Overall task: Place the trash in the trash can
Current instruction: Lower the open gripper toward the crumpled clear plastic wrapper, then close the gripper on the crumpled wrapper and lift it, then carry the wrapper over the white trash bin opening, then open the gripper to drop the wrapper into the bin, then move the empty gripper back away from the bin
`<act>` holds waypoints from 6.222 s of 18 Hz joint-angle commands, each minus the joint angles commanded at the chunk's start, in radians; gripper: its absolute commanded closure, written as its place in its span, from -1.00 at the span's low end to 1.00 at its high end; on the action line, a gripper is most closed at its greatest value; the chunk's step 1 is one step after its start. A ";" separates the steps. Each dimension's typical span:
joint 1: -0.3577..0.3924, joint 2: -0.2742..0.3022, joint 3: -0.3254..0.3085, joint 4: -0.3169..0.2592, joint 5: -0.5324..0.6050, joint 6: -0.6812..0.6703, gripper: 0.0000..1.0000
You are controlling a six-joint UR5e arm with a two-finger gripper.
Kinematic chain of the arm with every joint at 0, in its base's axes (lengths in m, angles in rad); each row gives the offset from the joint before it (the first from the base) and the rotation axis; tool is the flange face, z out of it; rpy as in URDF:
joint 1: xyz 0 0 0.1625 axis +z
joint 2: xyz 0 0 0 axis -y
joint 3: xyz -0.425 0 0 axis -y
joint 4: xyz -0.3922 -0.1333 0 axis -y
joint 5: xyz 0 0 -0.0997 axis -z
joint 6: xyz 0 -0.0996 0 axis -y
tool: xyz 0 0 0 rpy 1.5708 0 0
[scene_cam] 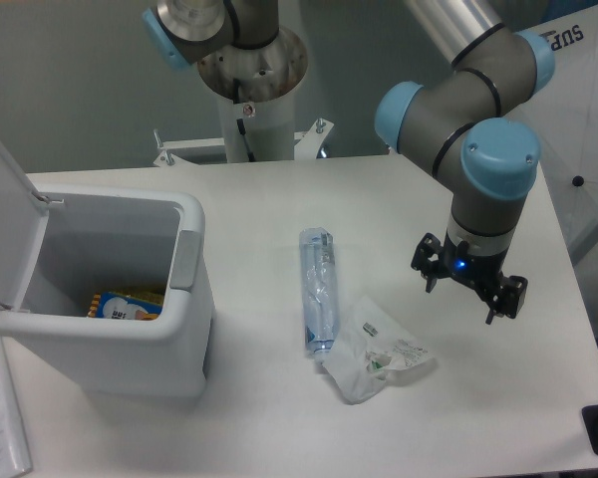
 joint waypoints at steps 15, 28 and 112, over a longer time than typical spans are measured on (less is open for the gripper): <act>-0.052 -0.032 -0.106 0.130 -0.124 -0.278 -1.00; -0.115 -0.178 -0.046 0.127 -0.075 -0.350 -1.00; 0.032 0.071 0.032 0.133 -0.364 -0.278 -1.00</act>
